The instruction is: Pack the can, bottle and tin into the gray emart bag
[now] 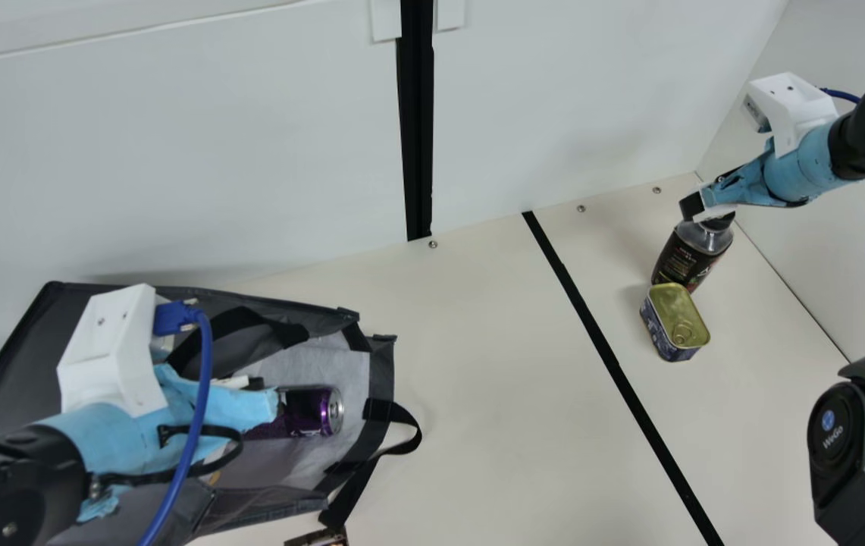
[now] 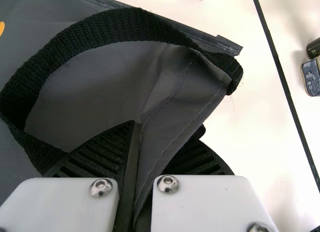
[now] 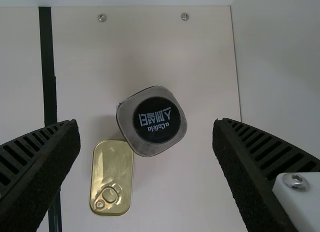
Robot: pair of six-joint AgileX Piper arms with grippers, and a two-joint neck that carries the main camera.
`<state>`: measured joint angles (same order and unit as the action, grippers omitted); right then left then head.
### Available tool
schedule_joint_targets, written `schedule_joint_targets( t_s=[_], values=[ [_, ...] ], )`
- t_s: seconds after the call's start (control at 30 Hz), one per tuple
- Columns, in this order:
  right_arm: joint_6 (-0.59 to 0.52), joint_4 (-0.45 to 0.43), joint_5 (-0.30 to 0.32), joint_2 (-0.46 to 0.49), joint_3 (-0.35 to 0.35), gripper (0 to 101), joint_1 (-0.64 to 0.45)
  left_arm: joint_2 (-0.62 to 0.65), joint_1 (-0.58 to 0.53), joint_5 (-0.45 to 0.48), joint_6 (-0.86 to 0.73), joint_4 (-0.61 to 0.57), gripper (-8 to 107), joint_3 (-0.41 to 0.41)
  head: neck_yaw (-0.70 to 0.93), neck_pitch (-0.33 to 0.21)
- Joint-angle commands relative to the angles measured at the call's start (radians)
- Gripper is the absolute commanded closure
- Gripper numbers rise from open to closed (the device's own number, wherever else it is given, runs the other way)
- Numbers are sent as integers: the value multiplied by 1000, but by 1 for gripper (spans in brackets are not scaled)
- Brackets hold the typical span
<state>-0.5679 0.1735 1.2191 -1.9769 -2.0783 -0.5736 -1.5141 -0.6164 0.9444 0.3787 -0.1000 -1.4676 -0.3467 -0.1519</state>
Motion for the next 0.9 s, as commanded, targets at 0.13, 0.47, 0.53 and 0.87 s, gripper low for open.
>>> schedule_joint_targets(
  t_s=[0.13,0.47,0.53,0.87],
  values=[
    [-5,-4,1,-32,-17,10,5,0,0,0,0,0,89,0,-2,-23],
    [-18,0,1,-85,-40,10,5,0,0,0,0,0,89,0,-2,-23],
    [-20,0,1,-94,-44,10,4,0,0,0,0,0,89,0,-2,-23],
    [-32,6,1,-125,-56,10,1,0,0,0,0,0,89,0,-2,-23]
  ],
)
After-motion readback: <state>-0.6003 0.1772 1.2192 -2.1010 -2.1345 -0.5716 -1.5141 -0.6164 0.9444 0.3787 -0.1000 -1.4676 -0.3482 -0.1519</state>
